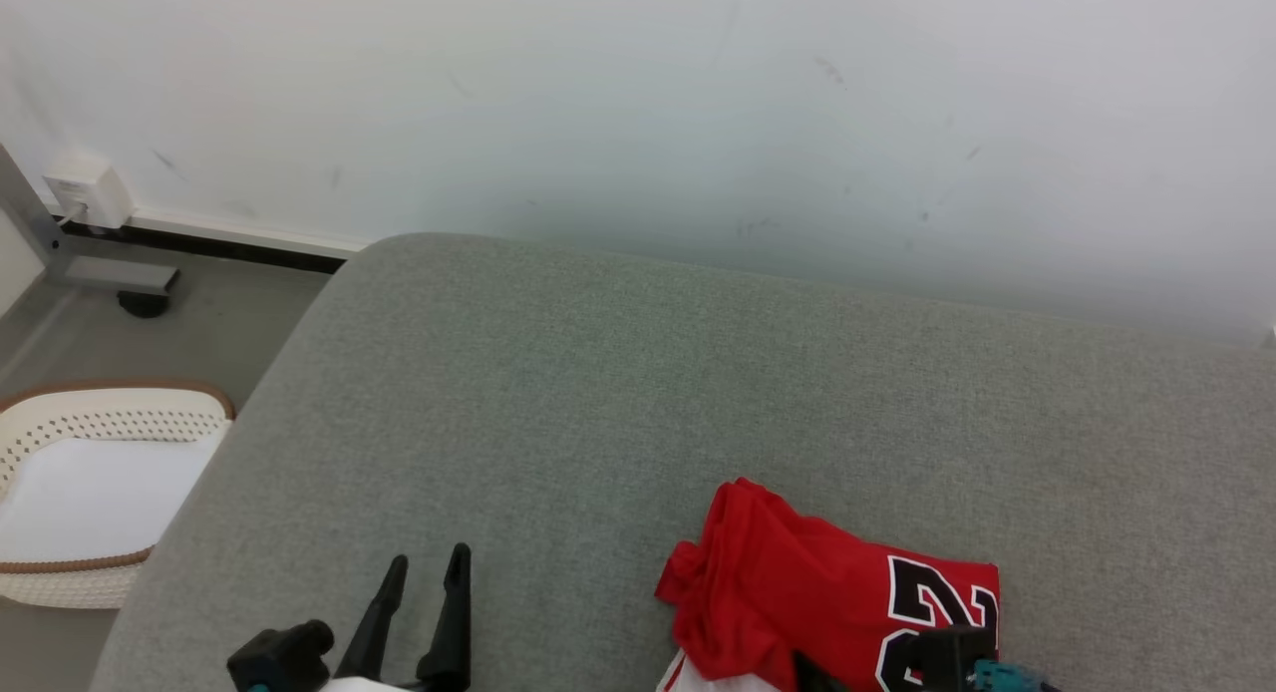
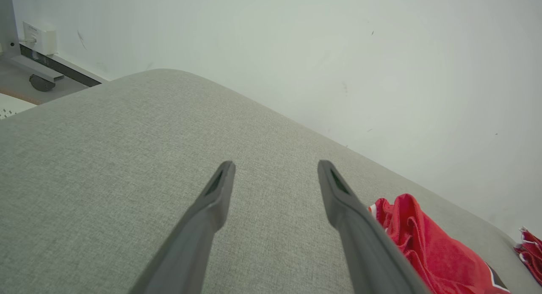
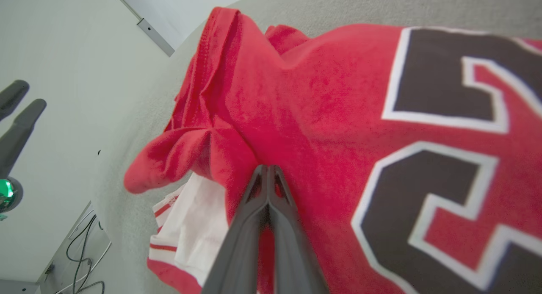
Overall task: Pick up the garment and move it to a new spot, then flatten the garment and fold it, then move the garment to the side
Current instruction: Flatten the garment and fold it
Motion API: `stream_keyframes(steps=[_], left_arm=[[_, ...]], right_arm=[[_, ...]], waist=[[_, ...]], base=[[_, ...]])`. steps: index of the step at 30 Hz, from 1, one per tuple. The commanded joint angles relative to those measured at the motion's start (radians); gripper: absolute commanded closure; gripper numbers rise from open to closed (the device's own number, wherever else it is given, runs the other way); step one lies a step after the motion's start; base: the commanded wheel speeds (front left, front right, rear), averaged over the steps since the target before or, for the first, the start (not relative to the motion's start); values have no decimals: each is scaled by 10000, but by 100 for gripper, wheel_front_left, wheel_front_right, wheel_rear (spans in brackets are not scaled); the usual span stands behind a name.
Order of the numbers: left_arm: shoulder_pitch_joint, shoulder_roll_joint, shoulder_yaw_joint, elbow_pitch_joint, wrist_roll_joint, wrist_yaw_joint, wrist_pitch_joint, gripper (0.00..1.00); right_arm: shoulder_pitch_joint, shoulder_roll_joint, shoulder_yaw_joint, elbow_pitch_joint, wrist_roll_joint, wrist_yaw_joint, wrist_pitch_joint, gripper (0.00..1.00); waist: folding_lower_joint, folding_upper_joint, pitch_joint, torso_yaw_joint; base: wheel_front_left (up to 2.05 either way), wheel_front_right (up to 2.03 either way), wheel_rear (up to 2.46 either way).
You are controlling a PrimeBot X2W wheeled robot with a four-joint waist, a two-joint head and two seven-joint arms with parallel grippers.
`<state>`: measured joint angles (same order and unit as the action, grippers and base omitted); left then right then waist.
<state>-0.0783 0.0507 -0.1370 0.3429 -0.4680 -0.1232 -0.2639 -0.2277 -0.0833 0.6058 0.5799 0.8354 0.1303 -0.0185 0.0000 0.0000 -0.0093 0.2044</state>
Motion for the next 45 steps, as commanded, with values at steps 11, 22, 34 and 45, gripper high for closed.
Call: stream_keyframes(steps=[11, 22, 34, 45], left_arm=[[-9, 20, 150, 7, 59, -63, 3, 0], [186, 19, 349, -264, 199, -56, 3, 0], [-6, 20, 649, -1031, 680, -23, 3, 0], [229, 19, 1130, -1564, 1947, 98, 3, 0]], right_arm=[[-188, -411, 2231, -1588, 1887, 3, -165, 100], [-964, -2343, 662, -2856, 1743, 3, -1951, 61], [151, -2798, -2714, -3479, -924, 3, -2427, 0], [1434, -1699, -4830, -3718, -3667, 3, -2395, 0]], waist=[[0, 0, -47, -371], [0, 0, -148, -1103], [0, 0, -292, -1993], [0, 0, -317, -2490]], base=[[0, 0, 0], [0, 0, 0], [0, 0, 0], [0, 0, 0]])
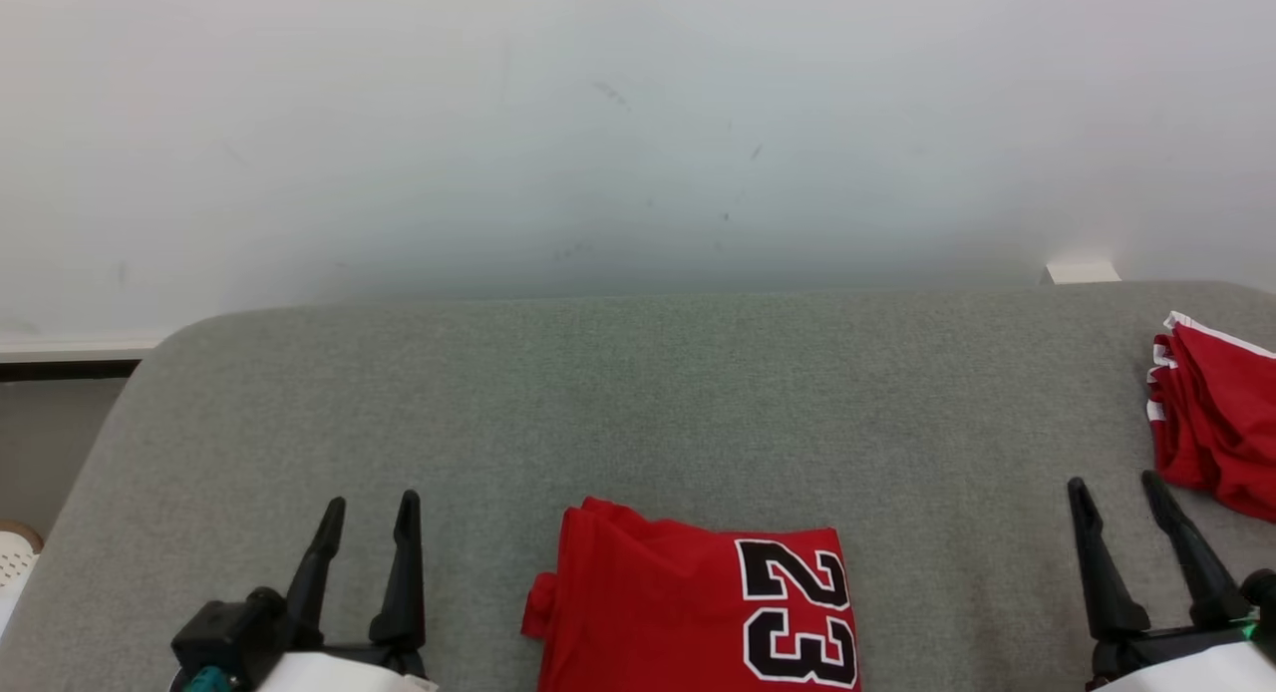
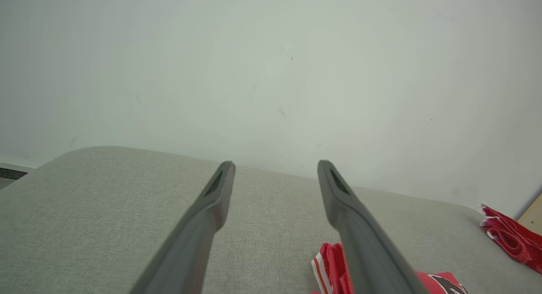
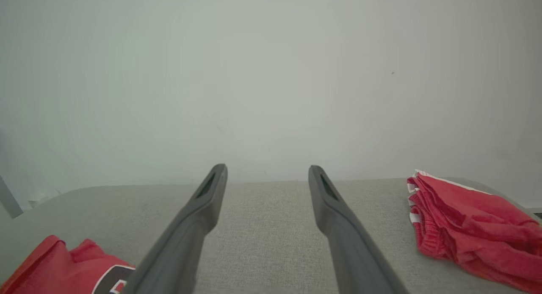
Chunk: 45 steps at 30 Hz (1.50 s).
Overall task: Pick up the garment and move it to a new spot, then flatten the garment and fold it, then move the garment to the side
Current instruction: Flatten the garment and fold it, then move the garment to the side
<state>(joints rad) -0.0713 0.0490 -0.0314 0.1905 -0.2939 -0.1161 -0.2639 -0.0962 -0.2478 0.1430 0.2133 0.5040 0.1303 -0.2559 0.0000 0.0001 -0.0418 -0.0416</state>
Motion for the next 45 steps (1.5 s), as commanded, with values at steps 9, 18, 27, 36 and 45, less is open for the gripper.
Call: stream_keyframes(steps=[9, 18, 27, 36, 45], left_arm=[[476, 36, 108, -39, 580, 32, 4, 0], [464, 36, -54, -130, 510, 79, 4, 0], [345, 35, -204, -209, 586, 54, 4, 0], [211, 36, -313, -203, 696, -18, 4, 0], [198, 36, -325, -139, 684, -58, 4, 0]], right_arm=[[604, 843, -828, 4, -1852, 3, -80, 0], [491, 938, -733, 182, -1936, 1, -84, 0], [313, 936, -303, 587, -1762, 3, 60, 0], [-416, 925, 1122, 1792, -1143, 1, 1230, 0], [-1245, 1030, 2023, 3546, -370, 1, 1837, 0]], waist=[[0, -1, 43, -54], [0, -1, 43, 4], [0, -1, 112, 207], [0, -1, 202, 746], [0, -1, 327, 1406]], base=[[0, 0, 0], [0, 0, 0], [0, 0, 0], [0, 0, 0], [0, 0, 0]])
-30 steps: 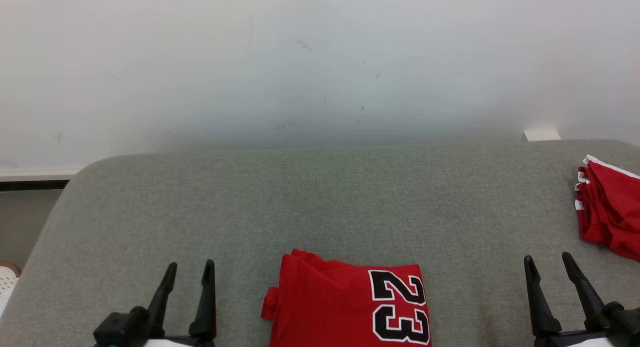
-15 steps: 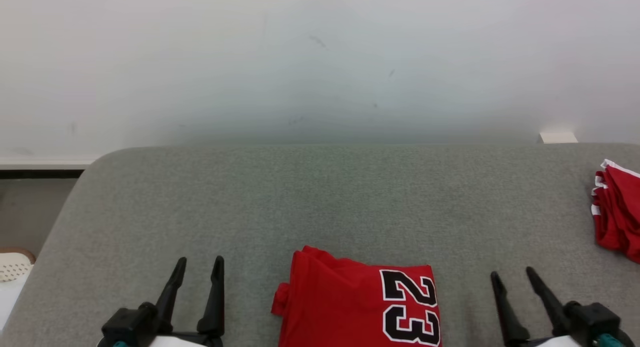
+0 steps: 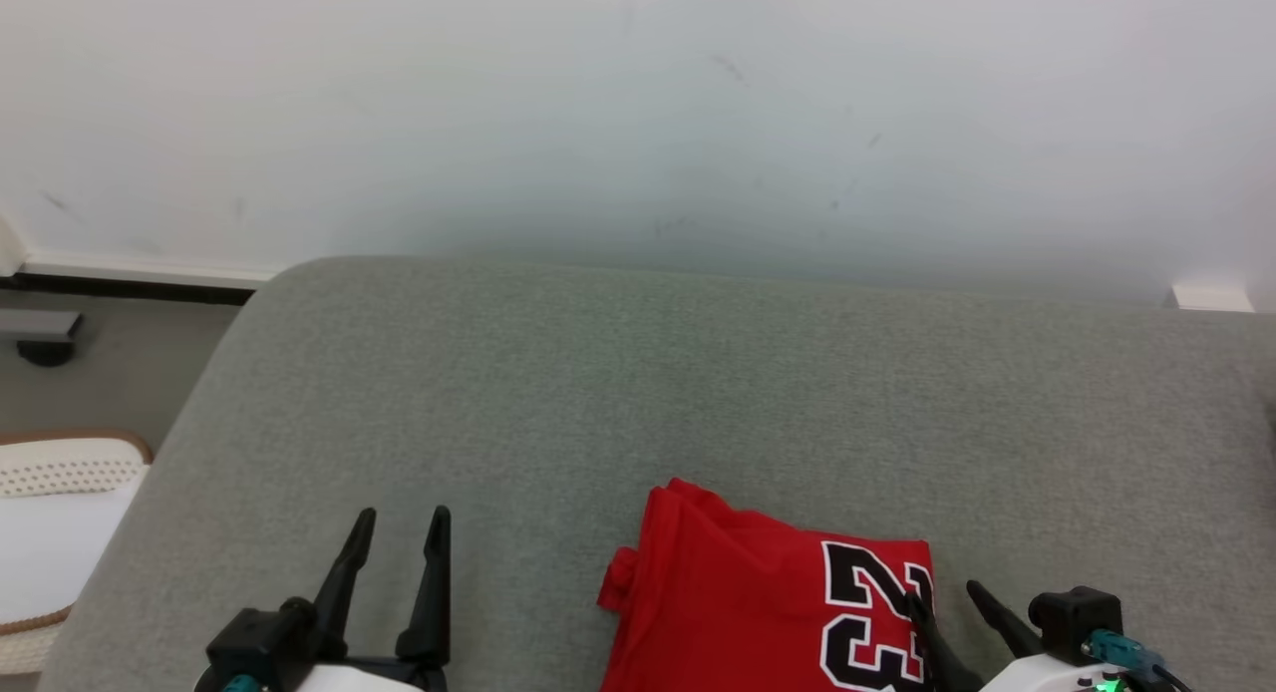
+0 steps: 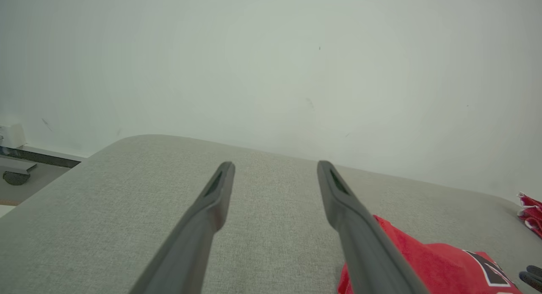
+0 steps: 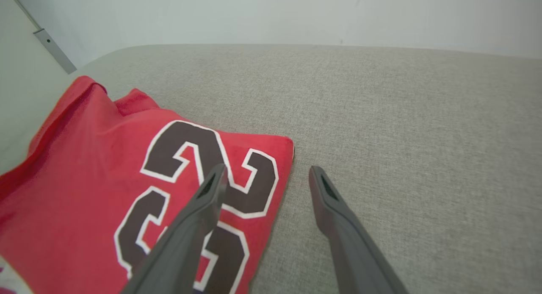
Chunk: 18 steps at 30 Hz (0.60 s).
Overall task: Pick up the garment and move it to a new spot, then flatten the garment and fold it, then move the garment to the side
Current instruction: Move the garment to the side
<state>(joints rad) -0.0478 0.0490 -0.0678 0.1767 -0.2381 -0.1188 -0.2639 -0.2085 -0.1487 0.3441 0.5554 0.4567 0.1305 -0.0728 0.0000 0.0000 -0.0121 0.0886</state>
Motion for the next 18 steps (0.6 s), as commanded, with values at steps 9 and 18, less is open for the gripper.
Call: stream_keyframes(steps=[9, 18], left_arm=[[-50, 36, 136, 51, 220, -66, 4, 0], [-36, 36, 235, 12, 194, -91, 4, 0]], right_arm=[[-377, 496, 253, 2070, 802, 0, 1060, 0], [-736, 660, 934, 2184, 1399, 27, 887, 100]], waist=[[0, 0, 110, 543], [0, 0, 205, 503]], base=[[0, 0, 0], [0, 0, 0]])
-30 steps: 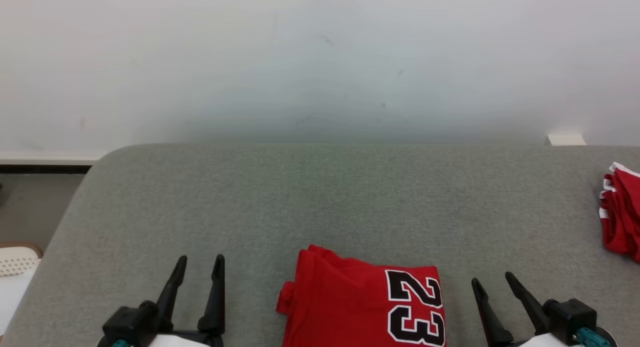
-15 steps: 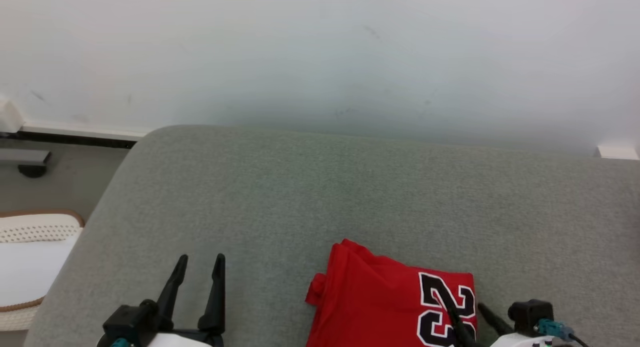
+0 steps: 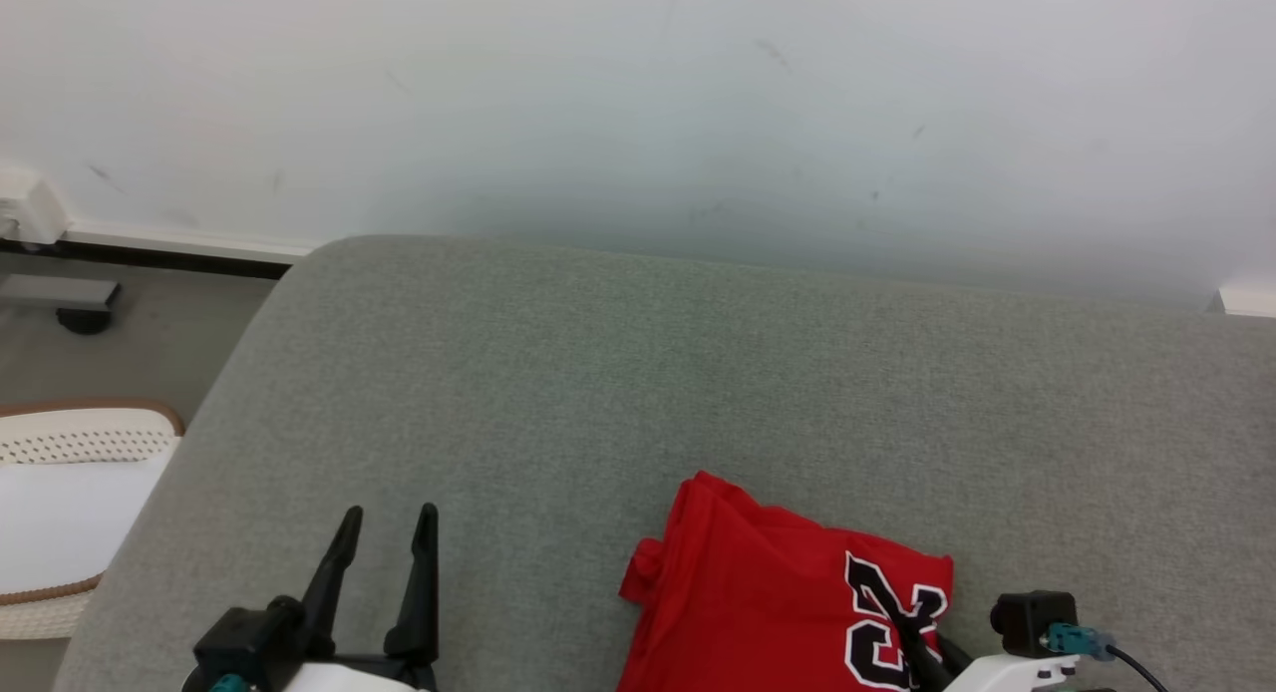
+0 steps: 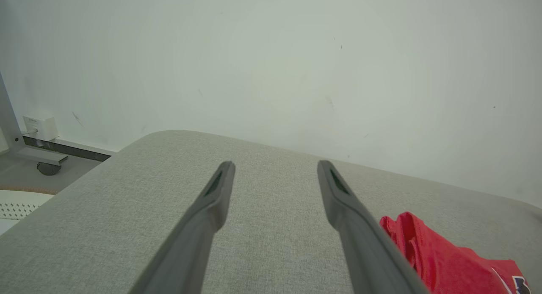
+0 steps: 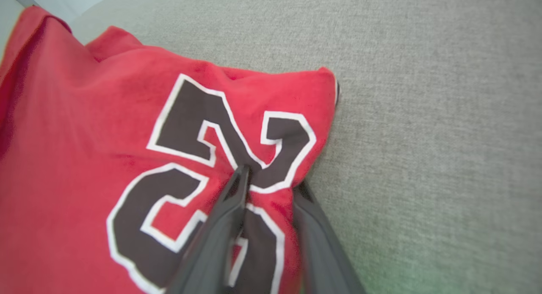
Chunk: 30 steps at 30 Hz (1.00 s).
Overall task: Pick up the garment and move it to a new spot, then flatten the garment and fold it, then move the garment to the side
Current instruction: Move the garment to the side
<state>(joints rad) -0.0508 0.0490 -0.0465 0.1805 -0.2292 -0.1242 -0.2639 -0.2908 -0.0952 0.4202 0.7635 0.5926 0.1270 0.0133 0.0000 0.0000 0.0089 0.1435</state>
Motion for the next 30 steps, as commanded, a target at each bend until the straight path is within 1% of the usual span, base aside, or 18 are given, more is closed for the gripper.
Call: stream_keyframes(steps=[1, 8, 14, 19, 24, 30], left_arm=[[7, 36, 57, -34, 101, -38, 4, 0], [14, 36, -8, -111, 46, -48, 4, 0], [-46, 33, -322, -258, -29, -52, 4, 0], [-88, 34, -776, -379, -149, -21, 4, 0], [-267, 34, -1297, -362, -287, 61, 4, 0], [-566, 36, -1891, -245, -348, 103, 4, 0]], right_arm=[[-14, 50, 204, 39, 56, 54, -115, 100], [-666, -329, 479, -306, -51, 34, -921, 100], [-1168, -798, 317, -515, -188, 34, -1301, 100], [-1344, -1262, -24, -750, -247, 34, -1337, 100], [-1338, -1555, -241, -1035, -372, 34, -1226, 100], [-1144, -1655, -474, -1461, -454, 34, -1088, 100]], waist=[[0, 0, -8, -98], [0, 0, -87, -588], [0, 0, -163, -1215], [0, 0, -180, -1971], [0, 0, -155, -2894], [0, 0, -90, -3936]], base=[[0, 0, 0], [0, 0, 0], [0, 0, 0], [0, 0, 0], [0, 0, 0], [0, 0, 0]])
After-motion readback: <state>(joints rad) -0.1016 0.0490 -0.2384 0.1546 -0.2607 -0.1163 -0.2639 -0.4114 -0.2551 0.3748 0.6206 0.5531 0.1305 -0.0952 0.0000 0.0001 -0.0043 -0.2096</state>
